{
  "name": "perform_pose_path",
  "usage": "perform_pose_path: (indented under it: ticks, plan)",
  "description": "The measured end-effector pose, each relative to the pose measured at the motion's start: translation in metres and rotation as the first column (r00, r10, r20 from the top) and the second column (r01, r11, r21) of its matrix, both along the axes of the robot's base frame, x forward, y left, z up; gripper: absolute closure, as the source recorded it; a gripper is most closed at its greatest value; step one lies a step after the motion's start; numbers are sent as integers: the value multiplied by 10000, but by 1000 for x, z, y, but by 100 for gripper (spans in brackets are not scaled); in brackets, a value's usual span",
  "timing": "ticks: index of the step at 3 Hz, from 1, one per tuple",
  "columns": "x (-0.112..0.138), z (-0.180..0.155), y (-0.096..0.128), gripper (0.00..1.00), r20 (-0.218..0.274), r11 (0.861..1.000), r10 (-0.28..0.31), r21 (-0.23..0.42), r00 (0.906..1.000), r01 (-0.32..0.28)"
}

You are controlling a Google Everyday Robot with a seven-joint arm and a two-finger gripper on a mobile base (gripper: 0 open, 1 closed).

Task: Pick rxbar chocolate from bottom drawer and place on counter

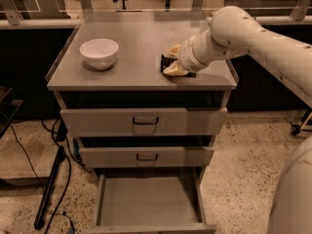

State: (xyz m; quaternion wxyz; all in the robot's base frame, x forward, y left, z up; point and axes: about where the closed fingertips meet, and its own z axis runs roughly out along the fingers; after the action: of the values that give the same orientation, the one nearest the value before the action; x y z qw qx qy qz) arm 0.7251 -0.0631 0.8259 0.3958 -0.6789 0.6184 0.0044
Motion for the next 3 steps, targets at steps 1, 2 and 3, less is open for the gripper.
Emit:
perform_pose_path:
  ticks: [1,2,3]
  plan:
    - [0,0,0,58,0,10000,1,0,10000,-1]
    - [0,0,0,35,-1,10000,1,0,10000,-1]
    - [0,0,0,11,-1,10000,2,0,10000,-2]
